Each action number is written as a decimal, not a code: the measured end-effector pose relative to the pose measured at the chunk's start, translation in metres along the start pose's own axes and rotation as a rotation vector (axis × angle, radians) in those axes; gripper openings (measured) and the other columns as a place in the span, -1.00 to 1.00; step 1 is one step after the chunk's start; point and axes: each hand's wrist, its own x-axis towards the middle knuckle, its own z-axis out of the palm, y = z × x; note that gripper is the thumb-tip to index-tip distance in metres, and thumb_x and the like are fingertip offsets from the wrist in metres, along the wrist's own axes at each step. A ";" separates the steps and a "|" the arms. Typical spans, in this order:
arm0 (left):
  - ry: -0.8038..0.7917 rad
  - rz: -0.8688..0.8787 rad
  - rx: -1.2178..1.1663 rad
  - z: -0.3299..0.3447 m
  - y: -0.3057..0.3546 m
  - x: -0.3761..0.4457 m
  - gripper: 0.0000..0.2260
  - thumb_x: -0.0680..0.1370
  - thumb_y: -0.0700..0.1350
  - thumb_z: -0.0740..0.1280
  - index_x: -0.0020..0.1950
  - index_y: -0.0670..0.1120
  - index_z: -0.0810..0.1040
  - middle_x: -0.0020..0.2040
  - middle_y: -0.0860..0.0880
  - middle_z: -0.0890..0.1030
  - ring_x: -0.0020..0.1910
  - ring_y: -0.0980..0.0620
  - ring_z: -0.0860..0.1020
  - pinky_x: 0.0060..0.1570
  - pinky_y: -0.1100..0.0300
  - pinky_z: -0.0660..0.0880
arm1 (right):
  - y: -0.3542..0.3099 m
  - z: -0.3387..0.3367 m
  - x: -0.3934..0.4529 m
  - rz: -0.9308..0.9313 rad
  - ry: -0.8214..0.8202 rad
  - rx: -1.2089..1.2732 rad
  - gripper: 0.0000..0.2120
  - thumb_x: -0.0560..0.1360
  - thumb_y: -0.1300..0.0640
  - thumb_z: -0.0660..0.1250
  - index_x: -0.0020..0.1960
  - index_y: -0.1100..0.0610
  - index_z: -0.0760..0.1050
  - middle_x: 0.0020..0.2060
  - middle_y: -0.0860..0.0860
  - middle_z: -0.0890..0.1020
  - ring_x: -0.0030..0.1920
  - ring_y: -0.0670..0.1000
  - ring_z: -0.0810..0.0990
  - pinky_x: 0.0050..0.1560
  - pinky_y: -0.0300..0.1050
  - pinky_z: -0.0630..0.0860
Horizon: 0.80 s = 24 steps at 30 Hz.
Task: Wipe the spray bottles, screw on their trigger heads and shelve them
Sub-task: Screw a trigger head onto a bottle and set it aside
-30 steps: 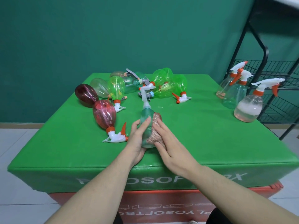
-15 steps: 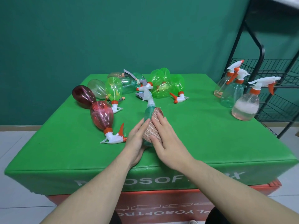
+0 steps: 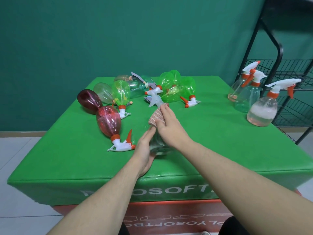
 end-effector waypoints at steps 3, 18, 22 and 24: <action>0.001 -0.008 0.006 0.001 0.001 0.001 -0.63 0.66 0.04 0.26 0.41 -0.08 0.56 0.21 -0.13 0.70 0.10 -0.04 0.69 0.13 0.03 0.60 | 0.002 0.001 0.005 0.054 0.007 0.028 -0.44 0.67 0.10 0.11 0.63 0.12 0.10 0.63 0.01 0.08 0.61 -0.05 0.03 0.57 -0.12 -0.05; 0.030 0.065 0.043 0.005 -0.002 -0.004 -0.71 0.73 0.00 0.20 0.45 0.08 0.47 0.12 0.01 0.74 -0.01 0.02 0.71 0.03 0.02 0.58 | 0.019 0.011 -0.055 -0.162 0.036 -0.029 -0.44 0.65 -0.03 0.01 0.62 0.08 0.13 0.64 -0.07 -0.01 0.61 -0.16 -0.08 0.61 -0.14 -0.08; 0.041 0.071 0.016 0.005 -0.002 -0.003 -0.74 0.72 -0.01 0.21 0.40 0.02 0.44 0.07 -0.01 0.74 -0.07 0.02 0.72 0.01 0.03 0.57 | 0.029 0.010 -0.080 -0.242 -0.007 -0.066 -0.48 0.69 -0.01 0.02 0.63 0.03 0.12 0.64 -0.13 -0.06 0.62 -0.12 -0.18 0.61 -0.12 -0.13; 0.051 0.073 -0.015 0.004 -0.002 -0.003 -0.74 0.70 0.00 0.26 0.37 -0.01 0.46 0.10 -0.07 0.72 -0.07 -0.01 0.70 -0.04 0.05 0.59 | 0.034 0.010 -0.091 -0.293 -0.020 -0.077 -0.51 0.70 0.06 0.07 0.62 0.00 0.14 0.63 -0.17 -0.05 0.62 -0.11 -0.21 0.59 -0.19 -0.16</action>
